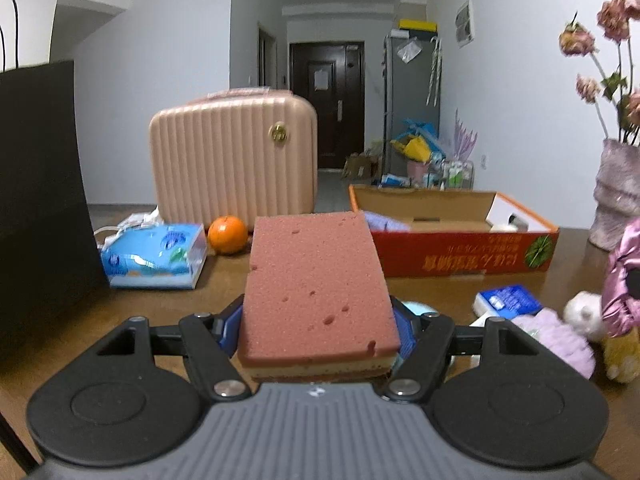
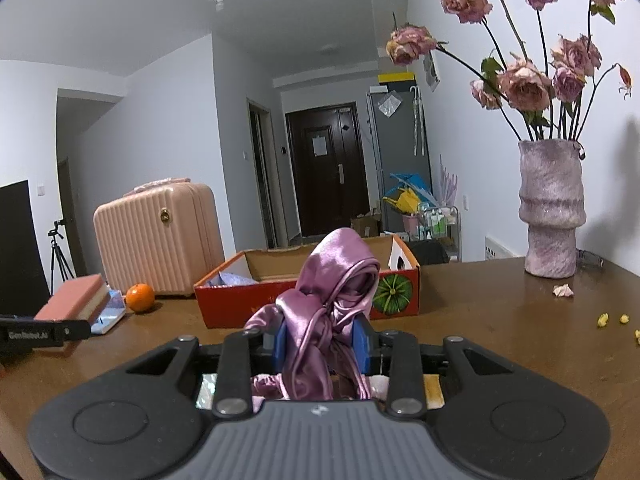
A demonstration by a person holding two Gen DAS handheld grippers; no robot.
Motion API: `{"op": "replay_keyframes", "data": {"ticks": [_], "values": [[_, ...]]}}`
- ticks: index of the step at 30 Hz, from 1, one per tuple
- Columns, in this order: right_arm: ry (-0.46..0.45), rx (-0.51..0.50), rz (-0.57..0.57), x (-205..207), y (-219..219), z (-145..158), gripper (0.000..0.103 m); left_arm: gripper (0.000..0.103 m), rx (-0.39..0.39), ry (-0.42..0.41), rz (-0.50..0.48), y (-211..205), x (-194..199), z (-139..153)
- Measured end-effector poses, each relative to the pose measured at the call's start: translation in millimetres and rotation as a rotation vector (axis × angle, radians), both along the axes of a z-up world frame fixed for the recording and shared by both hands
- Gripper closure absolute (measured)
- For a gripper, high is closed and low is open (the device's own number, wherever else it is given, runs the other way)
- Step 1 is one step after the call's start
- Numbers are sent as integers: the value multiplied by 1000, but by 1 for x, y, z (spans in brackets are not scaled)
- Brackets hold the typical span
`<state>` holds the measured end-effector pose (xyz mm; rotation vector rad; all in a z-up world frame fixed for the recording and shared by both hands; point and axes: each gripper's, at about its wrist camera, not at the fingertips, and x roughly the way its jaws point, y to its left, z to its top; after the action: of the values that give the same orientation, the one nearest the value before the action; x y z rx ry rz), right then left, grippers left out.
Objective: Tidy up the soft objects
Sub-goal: 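Carry the pink sponge in the left tool and scrunchie in the right tool to the box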
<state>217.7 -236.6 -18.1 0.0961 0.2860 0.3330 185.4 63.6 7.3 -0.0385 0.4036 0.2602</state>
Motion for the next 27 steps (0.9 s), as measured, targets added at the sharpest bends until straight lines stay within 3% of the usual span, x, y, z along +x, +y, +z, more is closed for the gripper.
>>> {"op": "replay_keyframes", "data": {"ticks": [27], "values": [[-118, 72, -40, 31, 36, 39, 71, 32, -30, -116, -99, -26, 38, 40]]}}
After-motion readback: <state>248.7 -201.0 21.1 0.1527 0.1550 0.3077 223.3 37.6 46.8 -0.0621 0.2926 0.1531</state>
